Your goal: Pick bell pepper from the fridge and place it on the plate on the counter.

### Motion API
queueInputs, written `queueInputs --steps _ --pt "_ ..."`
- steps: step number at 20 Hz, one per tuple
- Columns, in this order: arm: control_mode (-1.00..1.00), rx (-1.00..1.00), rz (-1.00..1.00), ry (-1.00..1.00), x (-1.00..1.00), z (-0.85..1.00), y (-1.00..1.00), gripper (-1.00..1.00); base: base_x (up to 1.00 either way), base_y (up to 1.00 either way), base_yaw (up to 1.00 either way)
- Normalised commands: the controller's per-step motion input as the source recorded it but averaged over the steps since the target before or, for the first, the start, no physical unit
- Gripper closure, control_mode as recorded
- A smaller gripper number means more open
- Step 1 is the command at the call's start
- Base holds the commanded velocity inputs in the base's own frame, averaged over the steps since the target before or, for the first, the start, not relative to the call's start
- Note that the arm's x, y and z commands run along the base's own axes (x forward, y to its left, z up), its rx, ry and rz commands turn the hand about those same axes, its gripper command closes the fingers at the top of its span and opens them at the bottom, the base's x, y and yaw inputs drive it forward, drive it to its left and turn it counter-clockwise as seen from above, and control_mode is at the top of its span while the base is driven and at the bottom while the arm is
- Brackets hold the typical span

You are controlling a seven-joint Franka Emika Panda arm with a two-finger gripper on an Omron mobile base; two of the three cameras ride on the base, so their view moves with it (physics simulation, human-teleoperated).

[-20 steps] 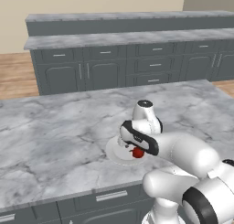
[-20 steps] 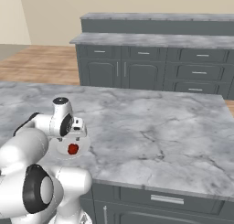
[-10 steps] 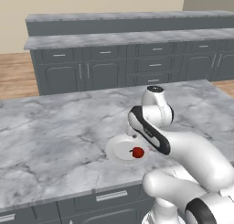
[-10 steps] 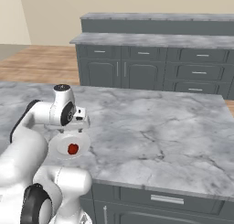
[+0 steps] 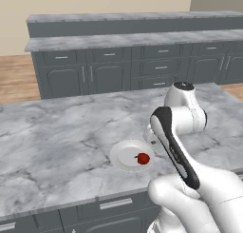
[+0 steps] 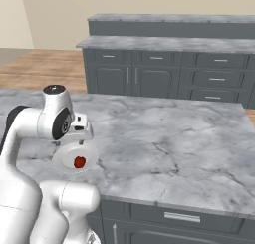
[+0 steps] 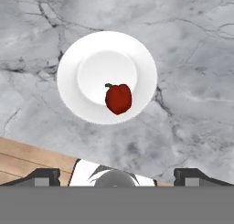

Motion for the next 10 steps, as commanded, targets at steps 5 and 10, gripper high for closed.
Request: queueInputs --steps 5,10 --pt "-1.00 0.00 0.00 -0.15 -0.71 0.48 -0.15 -1.00 0.00 0.00 0.00" --pt "-1.00 0.00 0.00 -0.11 -0.40 0.29 -0.04 -1.00 0.00 0.00 0.00"
